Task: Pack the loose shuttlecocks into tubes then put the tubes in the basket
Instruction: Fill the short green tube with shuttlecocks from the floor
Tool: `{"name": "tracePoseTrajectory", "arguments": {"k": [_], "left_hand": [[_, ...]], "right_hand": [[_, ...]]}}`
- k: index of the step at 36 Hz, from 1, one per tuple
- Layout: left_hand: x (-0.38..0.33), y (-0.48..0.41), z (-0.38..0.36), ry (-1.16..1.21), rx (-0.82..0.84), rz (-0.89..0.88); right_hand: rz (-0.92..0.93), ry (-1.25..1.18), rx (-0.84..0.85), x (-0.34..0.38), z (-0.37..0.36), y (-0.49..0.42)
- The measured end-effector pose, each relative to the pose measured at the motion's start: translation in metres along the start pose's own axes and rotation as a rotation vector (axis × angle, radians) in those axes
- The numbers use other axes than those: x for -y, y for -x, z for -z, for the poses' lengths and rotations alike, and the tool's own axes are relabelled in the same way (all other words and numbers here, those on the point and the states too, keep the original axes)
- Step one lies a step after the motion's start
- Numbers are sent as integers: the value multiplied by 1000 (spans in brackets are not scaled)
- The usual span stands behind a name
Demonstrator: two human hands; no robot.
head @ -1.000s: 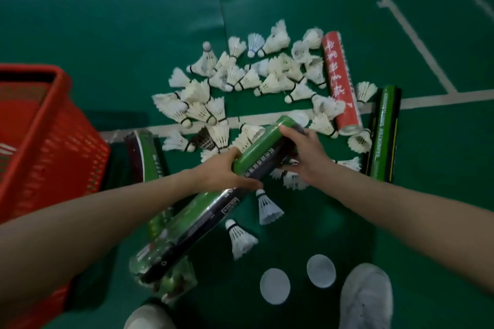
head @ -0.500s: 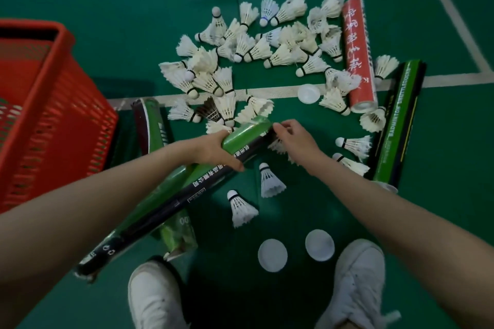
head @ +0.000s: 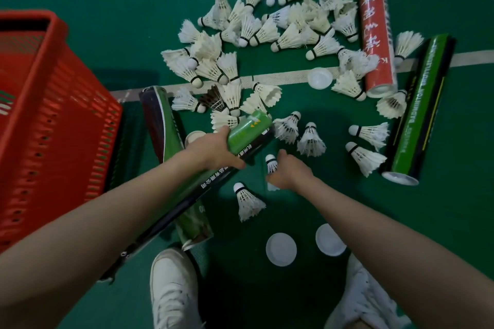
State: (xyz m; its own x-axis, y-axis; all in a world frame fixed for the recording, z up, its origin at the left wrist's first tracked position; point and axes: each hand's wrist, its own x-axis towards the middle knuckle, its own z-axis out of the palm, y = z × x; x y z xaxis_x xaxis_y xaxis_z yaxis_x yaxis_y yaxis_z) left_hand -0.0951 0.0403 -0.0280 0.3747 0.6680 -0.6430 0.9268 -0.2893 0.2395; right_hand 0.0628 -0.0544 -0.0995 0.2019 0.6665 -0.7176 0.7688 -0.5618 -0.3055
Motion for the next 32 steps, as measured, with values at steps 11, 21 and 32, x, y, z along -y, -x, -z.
{"name": "tracePoseTrajectory", "arguments": {"k": [11,21,32], "left_hand": [[-9,-10,0,-184,-125,-40],[-22,-6,1,-49,-164,-102],[-23,3,-6,44,-178,-304]], "right_hand": [[91,-181,-317,-24,85,20],[193,-446,-303,-21,125,24],[298,-1008,-238,-28,111,35]]}}
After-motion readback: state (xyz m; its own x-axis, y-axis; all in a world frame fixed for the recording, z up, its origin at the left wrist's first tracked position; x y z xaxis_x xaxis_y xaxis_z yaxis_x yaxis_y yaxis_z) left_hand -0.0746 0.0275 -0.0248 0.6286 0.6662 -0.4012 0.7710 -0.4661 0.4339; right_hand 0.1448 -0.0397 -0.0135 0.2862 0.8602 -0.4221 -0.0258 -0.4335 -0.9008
